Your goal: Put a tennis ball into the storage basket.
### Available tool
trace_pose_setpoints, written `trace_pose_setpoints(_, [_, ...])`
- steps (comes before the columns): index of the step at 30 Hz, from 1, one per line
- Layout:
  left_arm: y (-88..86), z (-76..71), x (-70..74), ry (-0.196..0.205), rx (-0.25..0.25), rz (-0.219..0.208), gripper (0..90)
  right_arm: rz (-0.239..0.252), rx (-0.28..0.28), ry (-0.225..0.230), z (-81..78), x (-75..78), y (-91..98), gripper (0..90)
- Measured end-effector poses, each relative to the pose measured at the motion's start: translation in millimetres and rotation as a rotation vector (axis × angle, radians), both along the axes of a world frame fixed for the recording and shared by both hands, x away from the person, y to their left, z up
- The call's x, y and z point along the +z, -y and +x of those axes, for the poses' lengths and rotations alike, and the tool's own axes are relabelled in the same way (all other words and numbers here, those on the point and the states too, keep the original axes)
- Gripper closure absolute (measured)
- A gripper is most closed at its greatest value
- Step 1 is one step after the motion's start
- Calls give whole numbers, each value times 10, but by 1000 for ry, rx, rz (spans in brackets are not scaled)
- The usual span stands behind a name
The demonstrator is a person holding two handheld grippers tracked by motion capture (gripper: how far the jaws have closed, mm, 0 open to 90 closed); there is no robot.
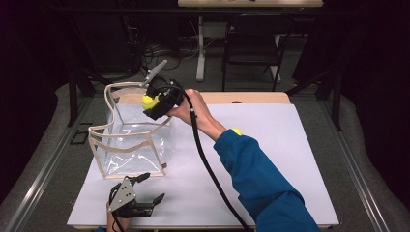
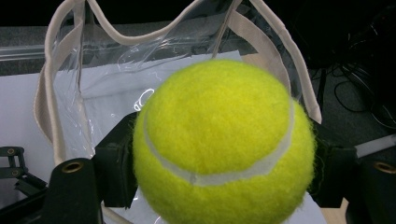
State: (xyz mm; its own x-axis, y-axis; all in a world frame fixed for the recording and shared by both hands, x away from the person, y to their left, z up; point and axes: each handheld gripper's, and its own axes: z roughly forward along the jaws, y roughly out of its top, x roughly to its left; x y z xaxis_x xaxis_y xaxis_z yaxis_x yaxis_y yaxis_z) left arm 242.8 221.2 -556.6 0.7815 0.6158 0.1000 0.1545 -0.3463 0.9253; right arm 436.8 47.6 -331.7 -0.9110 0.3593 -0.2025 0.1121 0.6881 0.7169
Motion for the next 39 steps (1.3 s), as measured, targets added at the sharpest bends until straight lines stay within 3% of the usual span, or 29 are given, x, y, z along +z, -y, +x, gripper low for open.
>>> trace_pose_setpoints(33, [2, 1, -2, -1, -2, -2, 159, -42, -26, -29, 66, -130, -96, 251])
trace_pose_setpoints(39, [-2, -1, 0, -1, -2, -2, 159, -10, -45, -19, 49, -88, -60, 142])
